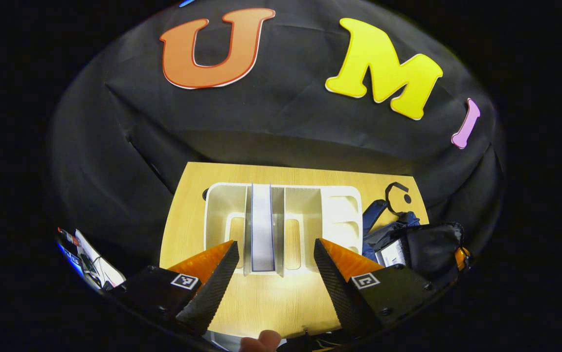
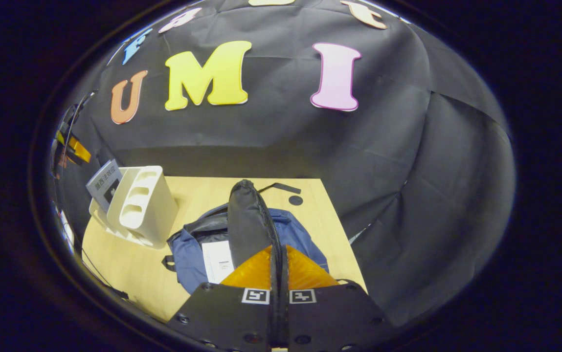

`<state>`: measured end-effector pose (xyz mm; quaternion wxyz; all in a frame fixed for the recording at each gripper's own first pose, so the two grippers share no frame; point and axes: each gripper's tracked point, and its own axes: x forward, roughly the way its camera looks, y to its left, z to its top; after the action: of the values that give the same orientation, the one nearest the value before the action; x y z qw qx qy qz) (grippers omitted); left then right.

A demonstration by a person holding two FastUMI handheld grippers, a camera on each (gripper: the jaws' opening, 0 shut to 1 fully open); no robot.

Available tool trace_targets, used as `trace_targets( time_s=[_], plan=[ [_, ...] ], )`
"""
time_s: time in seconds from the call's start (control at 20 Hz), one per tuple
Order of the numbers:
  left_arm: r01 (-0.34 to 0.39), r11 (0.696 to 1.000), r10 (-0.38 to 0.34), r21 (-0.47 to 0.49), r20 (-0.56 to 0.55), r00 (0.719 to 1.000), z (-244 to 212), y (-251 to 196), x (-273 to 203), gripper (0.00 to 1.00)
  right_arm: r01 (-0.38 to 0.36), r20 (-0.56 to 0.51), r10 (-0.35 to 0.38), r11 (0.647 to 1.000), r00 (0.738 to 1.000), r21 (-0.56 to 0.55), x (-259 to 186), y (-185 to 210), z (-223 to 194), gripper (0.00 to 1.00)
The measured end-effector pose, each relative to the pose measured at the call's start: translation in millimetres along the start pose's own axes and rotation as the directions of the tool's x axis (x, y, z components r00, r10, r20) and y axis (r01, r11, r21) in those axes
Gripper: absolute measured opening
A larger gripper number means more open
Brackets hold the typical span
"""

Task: Open the schoolbag, grab two books from the bookshelf and put them into the schoolbag.

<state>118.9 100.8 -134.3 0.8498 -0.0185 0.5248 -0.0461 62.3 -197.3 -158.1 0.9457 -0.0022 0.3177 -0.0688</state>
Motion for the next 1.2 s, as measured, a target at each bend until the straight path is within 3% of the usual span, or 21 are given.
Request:
trace_targets(
  time_s=[0.4, 0.85, 1.05, 1.15, 1.2],
  plan=[
    [0.011, 1.0, -0.015, -0.019, -0.228, 0.974, -19, 19, 57, 0.97, 0.011, -0.02, -0.011, 1.0, 1.0, 0.008, 6, 1, -4, 0.0],
    [-0.013, 1.0, 0.008, -0.014, -0.354, 0.935, -33, 22, 94, 0.94, 0.018, -0.04, -0.018, 1.0, 0.999, 0.003, 12, 0, -8, 0.0],
    [-0.055, 0.998, 0.041, -0.021, -0.412, 0.91, -42, 27, 108, 0.82, 0.02, -0.043, -0.02, 1.0, 0.999, -0.002, 15, -1, -9, 0.0],
    [-0.071, 0.997, 0.053, -0.026, -0.432, 0.9, -45, 29, 112, 0.8, 0.018, -0.046, -0.018, 1.0, 0.999, 0.0, 15, 0, -9, 0.0],
    [-0.075, 0.997, 0.056, -0.026, -0.439, 0.897, -46, 30, 114, 0.71, 0.019, -0.044, -0.02, 1.0, 0.999, -0.006, 15, -1, -8, 0.0]
  ],
)
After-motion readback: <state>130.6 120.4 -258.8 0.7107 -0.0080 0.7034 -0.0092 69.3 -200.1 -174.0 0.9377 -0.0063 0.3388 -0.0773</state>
